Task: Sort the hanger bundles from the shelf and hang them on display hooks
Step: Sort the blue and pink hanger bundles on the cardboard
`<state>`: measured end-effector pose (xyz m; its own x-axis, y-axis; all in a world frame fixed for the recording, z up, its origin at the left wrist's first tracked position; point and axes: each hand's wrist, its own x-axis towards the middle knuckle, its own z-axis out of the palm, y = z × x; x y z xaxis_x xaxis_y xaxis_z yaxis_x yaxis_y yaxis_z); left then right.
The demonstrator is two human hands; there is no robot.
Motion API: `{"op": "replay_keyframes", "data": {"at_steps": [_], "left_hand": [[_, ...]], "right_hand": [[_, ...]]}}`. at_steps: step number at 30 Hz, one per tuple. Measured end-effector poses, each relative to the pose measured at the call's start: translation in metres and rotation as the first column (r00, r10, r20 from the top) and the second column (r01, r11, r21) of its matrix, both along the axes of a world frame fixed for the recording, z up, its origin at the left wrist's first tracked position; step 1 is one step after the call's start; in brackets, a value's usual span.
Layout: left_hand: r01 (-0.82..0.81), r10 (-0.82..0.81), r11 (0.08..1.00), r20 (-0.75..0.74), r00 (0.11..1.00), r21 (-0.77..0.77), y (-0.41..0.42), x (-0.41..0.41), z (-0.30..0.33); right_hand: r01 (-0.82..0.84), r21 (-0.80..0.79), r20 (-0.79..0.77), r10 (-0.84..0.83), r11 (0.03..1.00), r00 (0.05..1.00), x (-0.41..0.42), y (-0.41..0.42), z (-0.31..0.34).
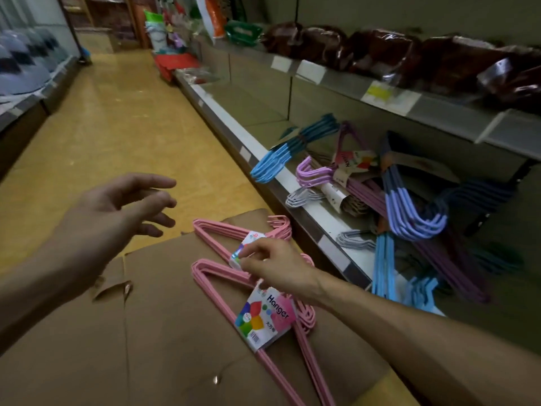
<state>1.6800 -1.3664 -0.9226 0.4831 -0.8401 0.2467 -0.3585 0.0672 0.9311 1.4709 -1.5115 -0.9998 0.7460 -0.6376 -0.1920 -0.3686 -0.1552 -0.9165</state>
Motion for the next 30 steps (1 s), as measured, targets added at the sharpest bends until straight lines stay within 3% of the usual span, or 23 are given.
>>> {"op": "replay_keyframes", "data": {"at_steps": [6,13,15,18,23,27,30], "left_hand": [[0.132,-0.132,0.991,-0.065,0.989,0.006,-0.053,-0.045,-0.002],[0.237,-0.239,0.971,-0.134,0.962,-0.03,-0.115,-0.108,-0.012],[0.248,-0.25,0.968,-0.179,0.952,-0.032,-0.13,-0.127,-0.013],[0.267,-0.268,0.963,-0.222,0.937,-0.035,-0.145,-0.154,-0.017],[0.326,-0.321,0.945,-0.21,0.924,-0.012,-0.148,-0.176,-0.03],[0.32,-0.309,0.947,-0.226,0.924,0.014,-0.144,-0.17,-0.035],[0.303,-0.288,0.952,-0.224,0.931,0.035,-0.139,-0.161,-0.037]], "right_hand": [[0.238,0.173,0.081,-0.254,0.956,0.964,-0.081,-0.027,0.005],[0.392,0.456,0.189,-0.517,0.799,0.835,-0.16,-0.028,0.017],[0.37,0.573,0.213,-0.569,0.731,0.794,-0.173,-0.029,0.023],[0.246,0.796,0.277,-0.694,0.553,0.664,-0.188,-0.043,0.03],[0.123,0.916,0.267,-0.81,0.382,0.521,-0.177,-0.075,0.048],[0.098,0.943,0.235,-0.843,0.319,0.483,-0.161,-0.086,0.058],[0.112,0.93,0.26,-0.843,0.35,0.471,-0.156,-0.088,0.065]]}}
